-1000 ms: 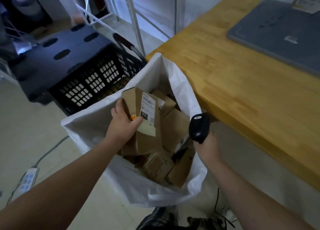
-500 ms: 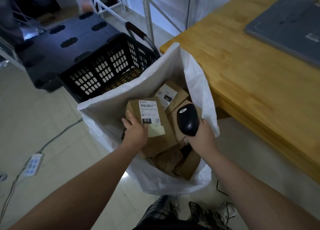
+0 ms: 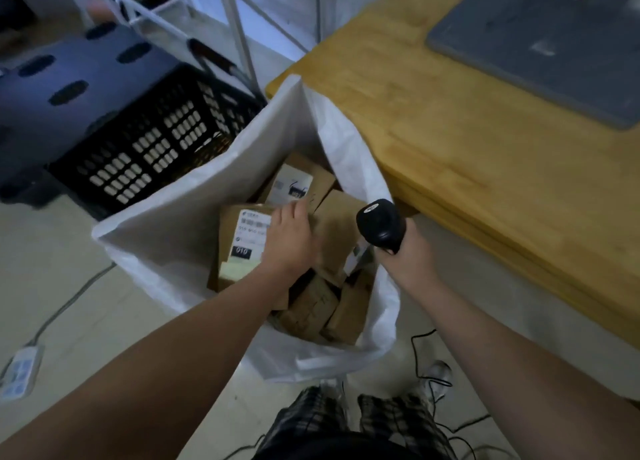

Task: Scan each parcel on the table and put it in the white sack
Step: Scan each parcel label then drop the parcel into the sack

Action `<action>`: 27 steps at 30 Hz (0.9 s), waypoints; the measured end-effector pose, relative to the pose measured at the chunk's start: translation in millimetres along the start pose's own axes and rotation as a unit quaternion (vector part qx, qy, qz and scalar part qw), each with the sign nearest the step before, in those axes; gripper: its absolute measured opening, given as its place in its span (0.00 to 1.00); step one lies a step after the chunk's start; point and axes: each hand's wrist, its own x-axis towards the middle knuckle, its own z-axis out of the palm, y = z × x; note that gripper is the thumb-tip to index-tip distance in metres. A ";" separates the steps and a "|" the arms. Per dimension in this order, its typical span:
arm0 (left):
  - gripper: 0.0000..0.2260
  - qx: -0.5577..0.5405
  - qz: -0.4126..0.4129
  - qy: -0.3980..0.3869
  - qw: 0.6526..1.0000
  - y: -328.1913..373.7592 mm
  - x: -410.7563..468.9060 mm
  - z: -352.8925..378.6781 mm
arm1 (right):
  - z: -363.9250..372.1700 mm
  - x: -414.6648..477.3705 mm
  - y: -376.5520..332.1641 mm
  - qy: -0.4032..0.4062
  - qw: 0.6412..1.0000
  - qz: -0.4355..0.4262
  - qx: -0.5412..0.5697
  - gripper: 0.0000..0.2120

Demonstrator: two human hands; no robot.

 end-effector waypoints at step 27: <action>0.26 -0.044 0.283 -0.089 0.954 453.7 126.0 94.7 | -403.8 44.0 225.5 0.315 0.910 0.211 0.166 0.15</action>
